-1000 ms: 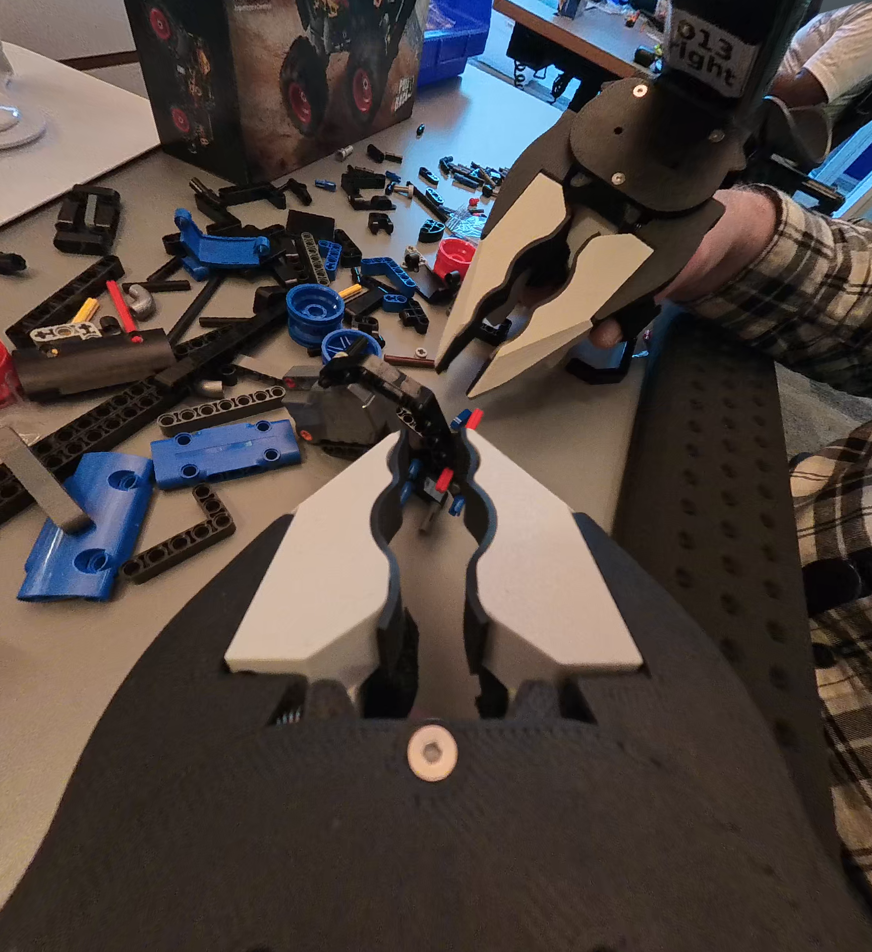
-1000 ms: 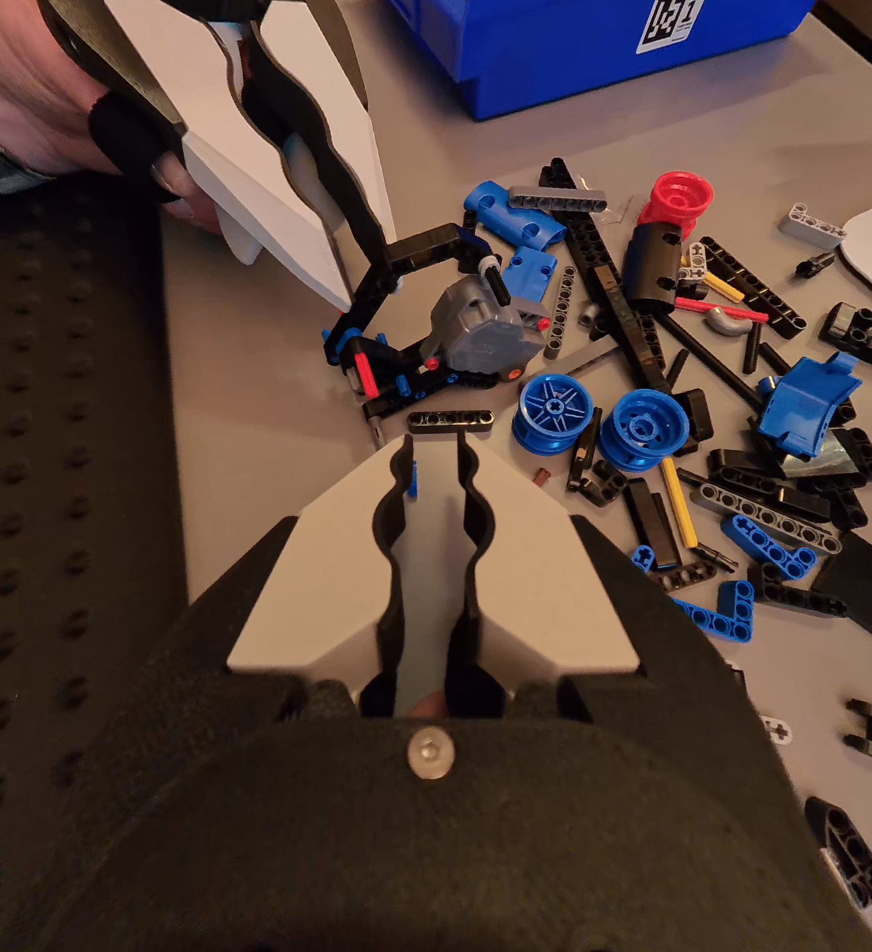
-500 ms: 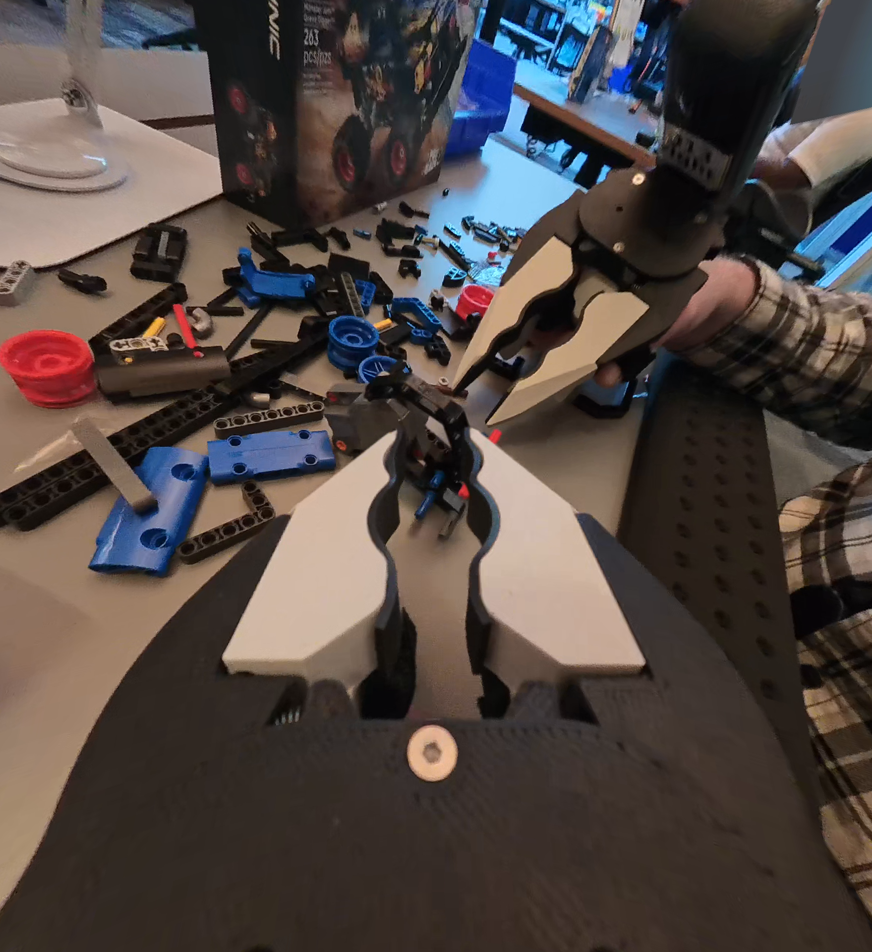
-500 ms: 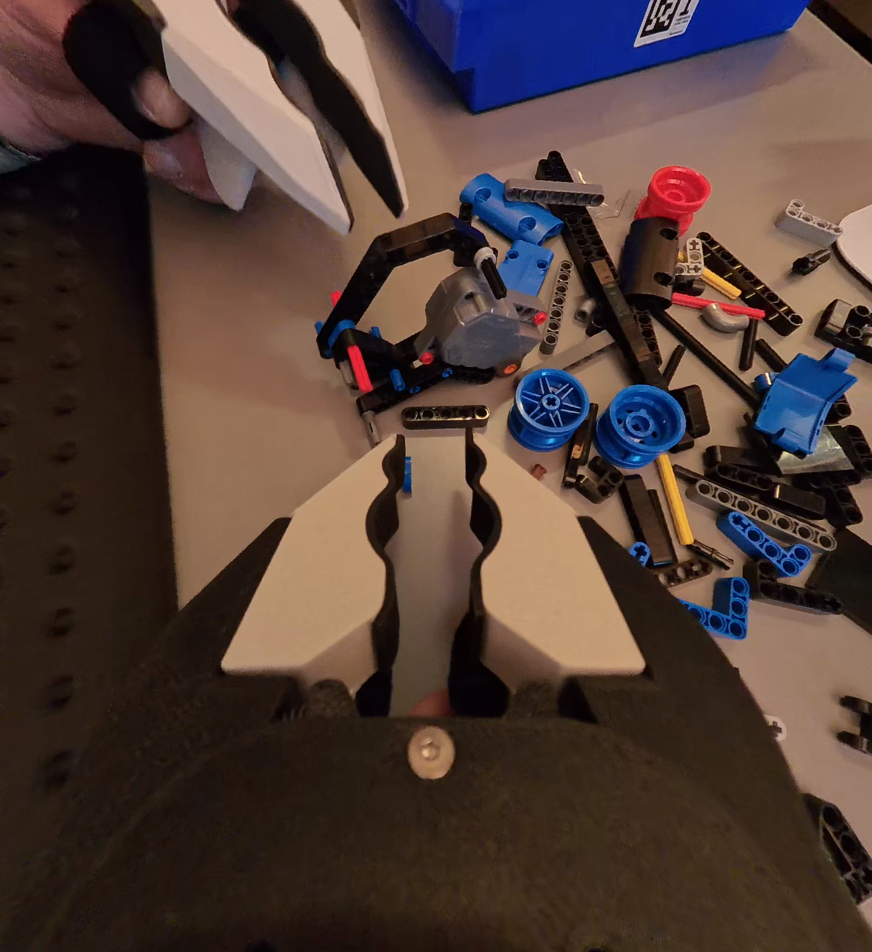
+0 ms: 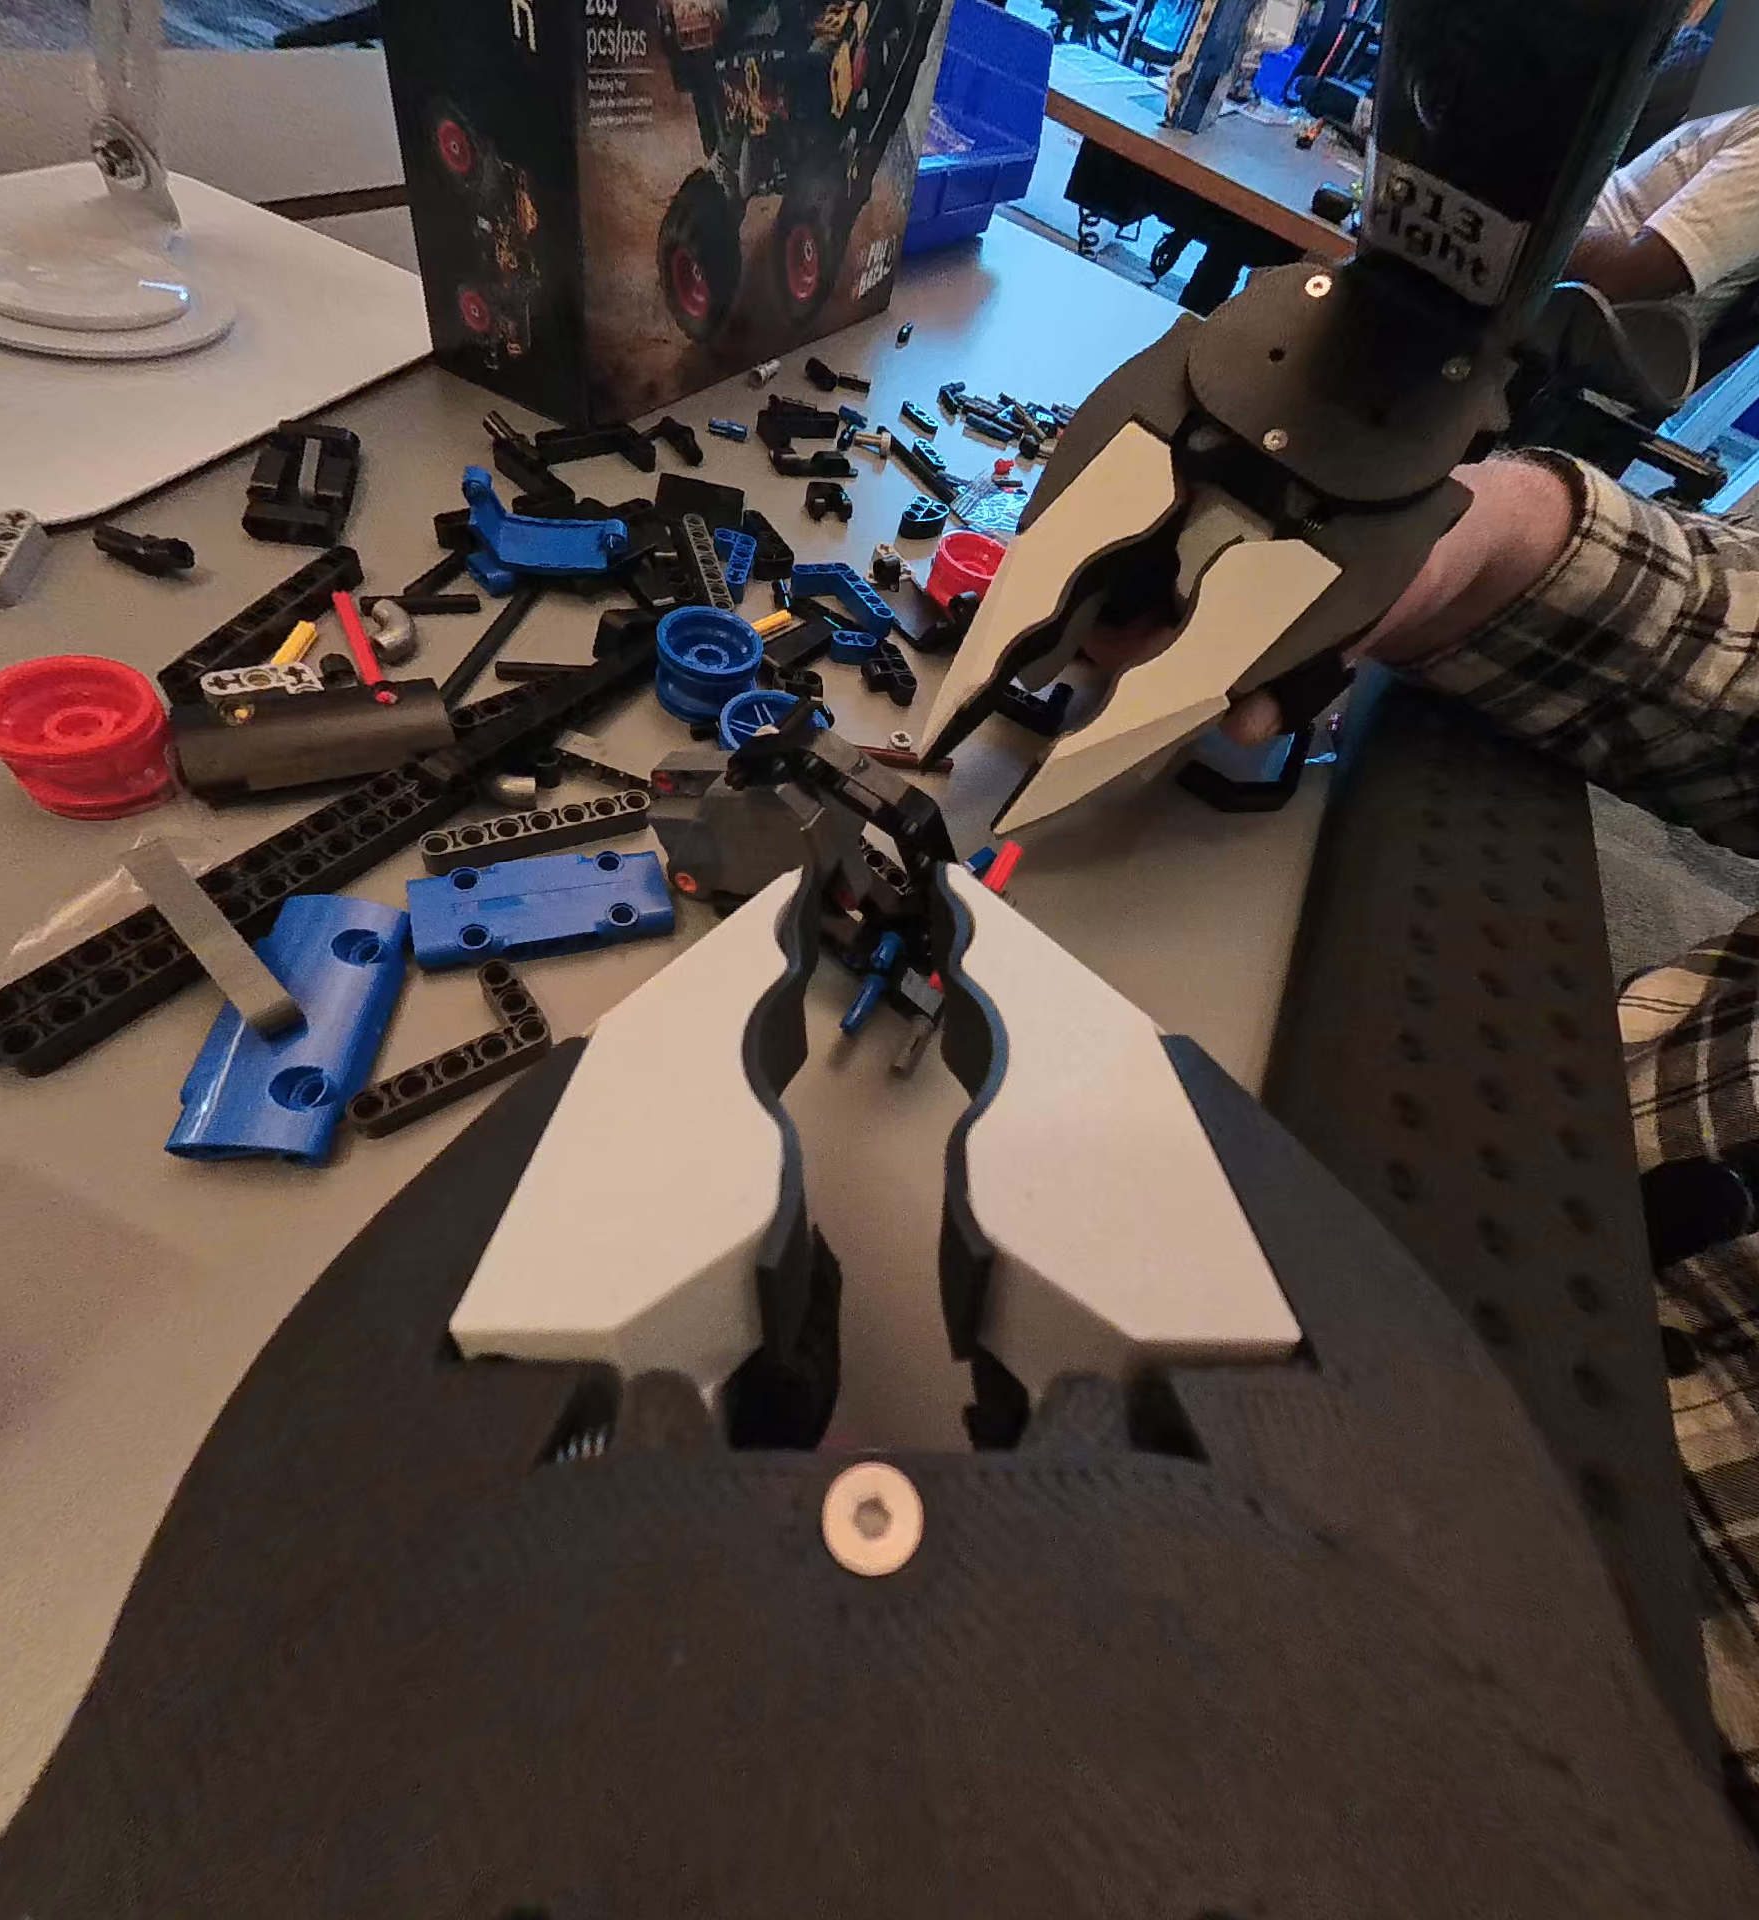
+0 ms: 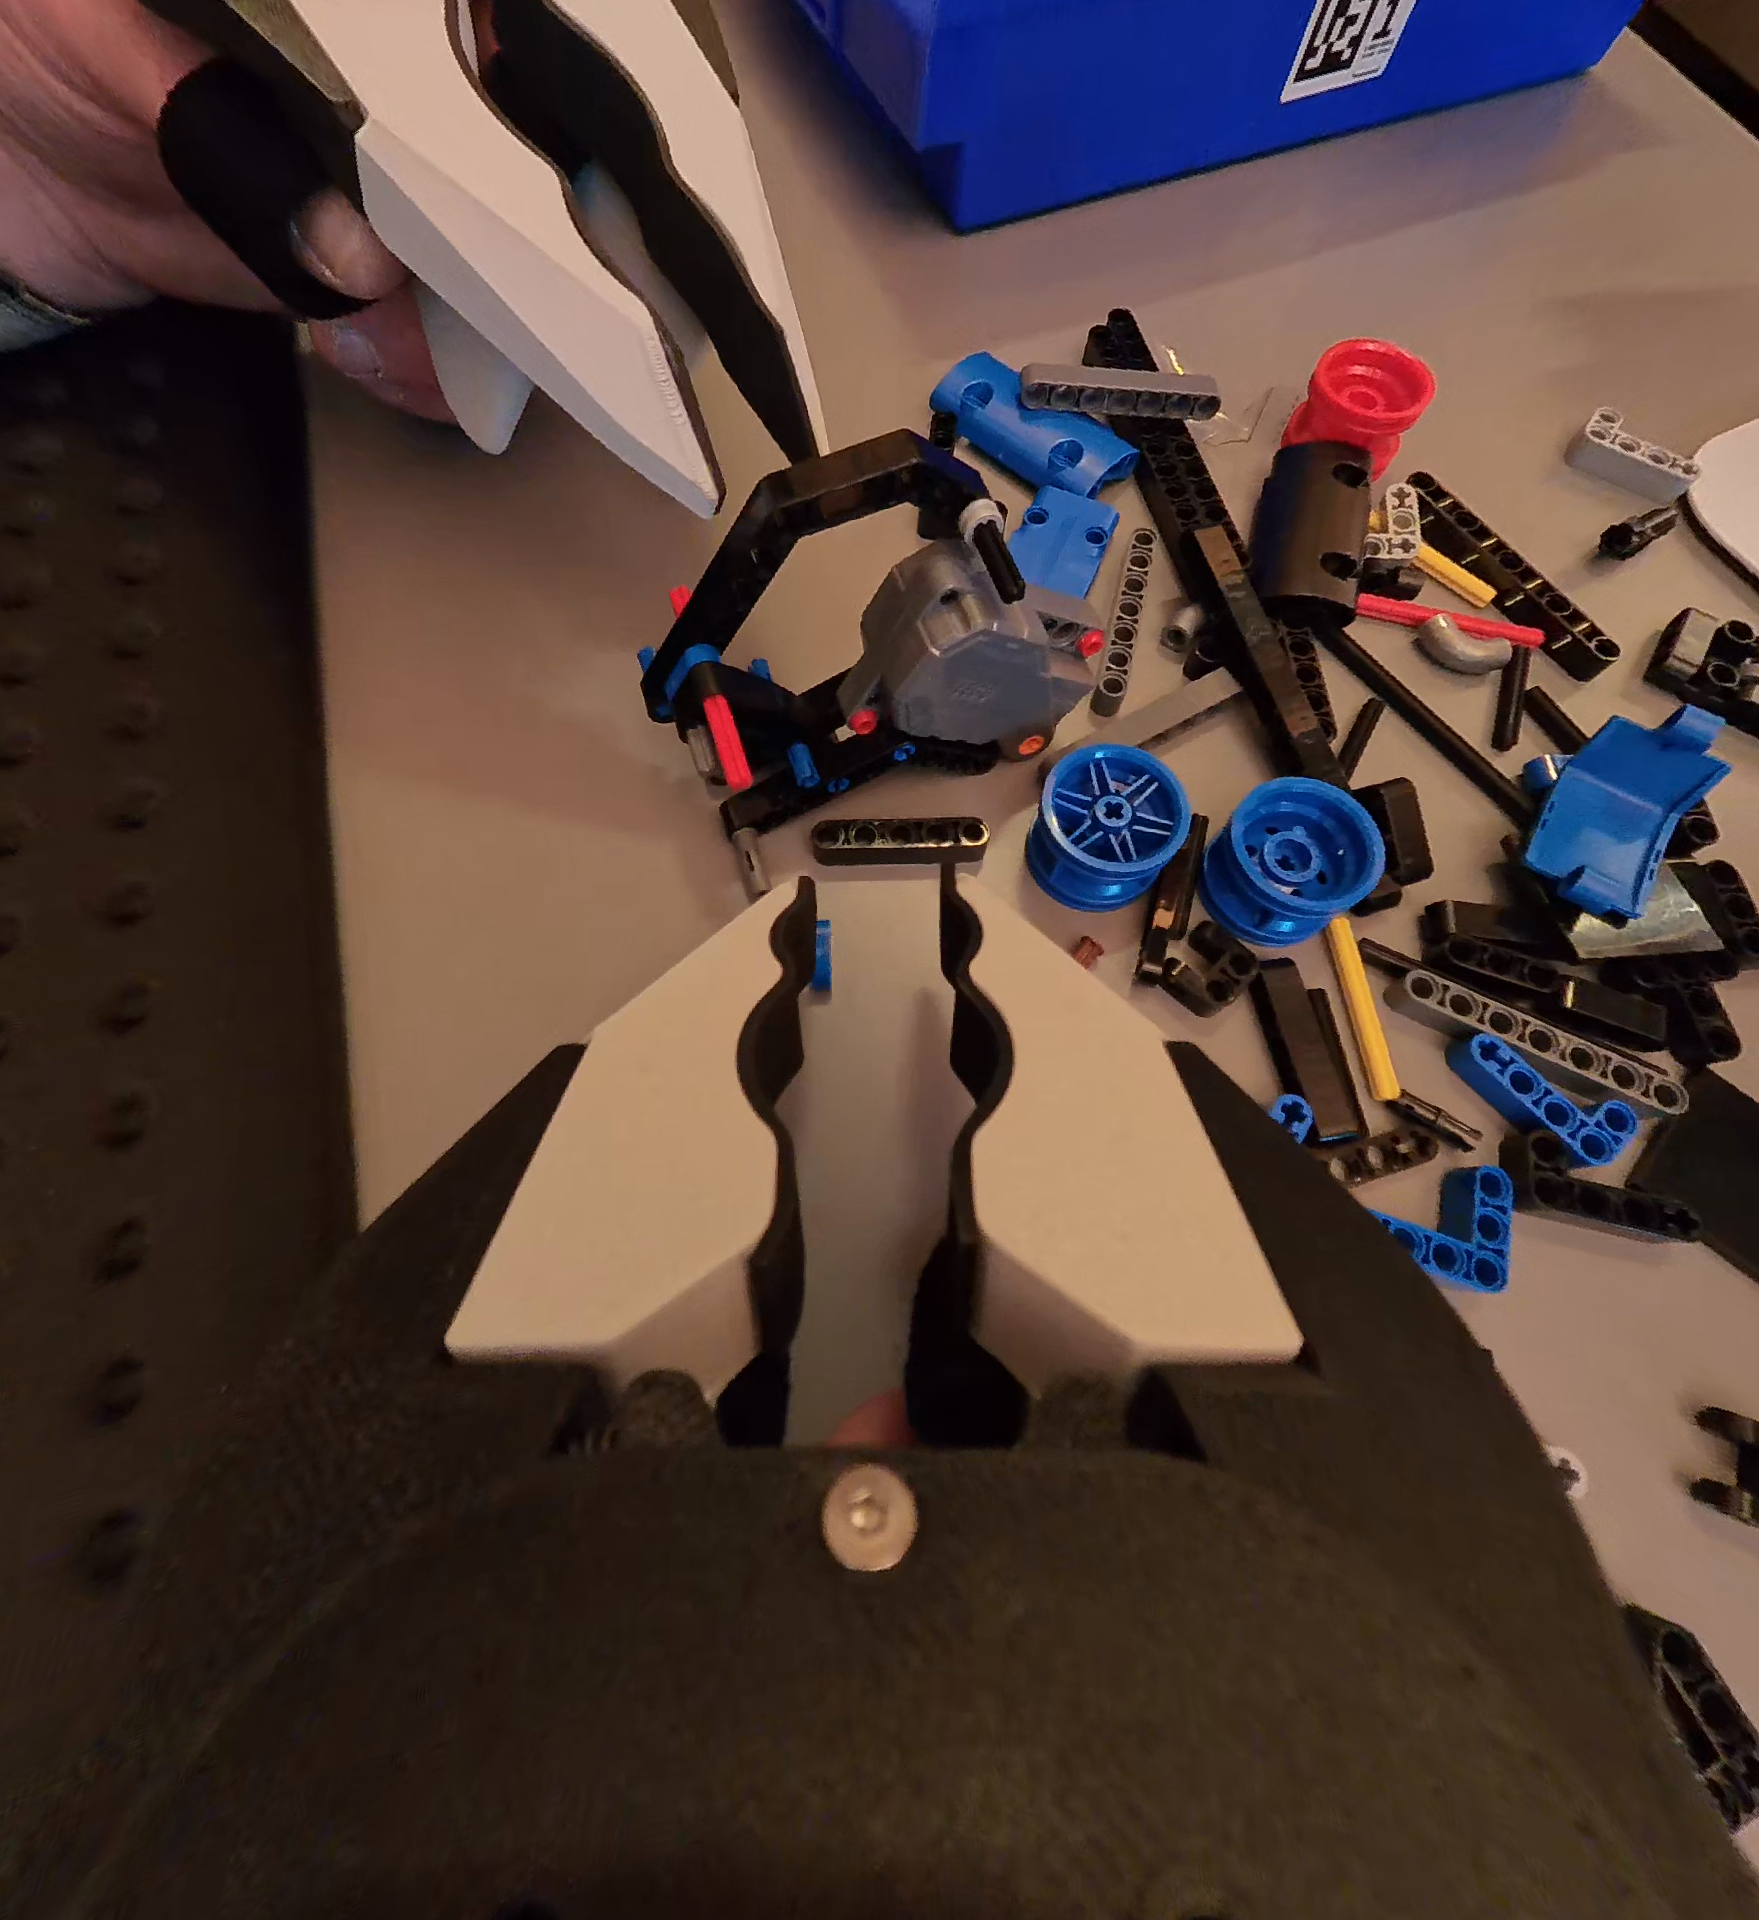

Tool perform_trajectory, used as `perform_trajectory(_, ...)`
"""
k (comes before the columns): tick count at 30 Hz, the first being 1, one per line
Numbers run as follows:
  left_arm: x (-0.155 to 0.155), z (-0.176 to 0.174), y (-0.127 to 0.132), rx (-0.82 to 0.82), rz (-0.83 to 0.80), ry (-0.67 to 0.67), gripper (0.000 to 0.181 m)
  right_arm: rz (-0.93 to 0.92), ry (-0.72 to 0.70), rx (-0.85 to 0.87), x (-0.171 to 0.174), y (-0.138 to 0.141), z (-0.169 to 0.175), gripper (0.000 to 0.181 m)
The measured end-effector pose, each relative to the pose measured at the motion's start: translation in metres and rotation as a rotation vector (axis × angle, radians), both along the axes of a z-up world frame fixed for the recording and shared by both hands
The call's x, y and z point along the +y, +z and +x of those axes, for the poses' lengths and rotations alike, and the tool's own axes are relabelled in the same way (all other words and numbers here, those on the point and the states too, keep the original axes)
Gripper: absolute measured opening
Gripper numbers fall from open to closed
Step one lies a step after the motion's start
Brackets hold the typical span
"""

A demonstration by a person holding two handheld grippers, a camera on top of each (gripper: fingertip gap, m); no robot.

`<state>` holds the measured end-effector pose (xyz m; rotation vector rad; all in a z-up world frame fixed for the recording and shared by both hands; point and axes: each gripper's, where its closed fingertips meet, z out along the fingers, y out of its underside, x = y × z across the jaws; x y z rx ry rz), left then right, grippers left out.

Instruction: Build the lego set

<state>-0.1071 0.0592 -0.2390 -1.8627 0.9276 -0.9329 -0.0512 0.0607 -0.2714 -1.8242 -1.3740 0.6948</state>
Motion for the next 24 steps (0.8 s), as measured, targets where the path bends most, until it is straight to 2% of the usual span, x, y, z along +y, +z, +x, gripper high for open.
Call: perform_trajectory(24, -0.0002, 0.0010, -0.0022, 0.017, 0.009, -0.002, 0.018, 0.007, 0.011, 0.006, -0.0017, 0.0009, -0.0004, 0.022)
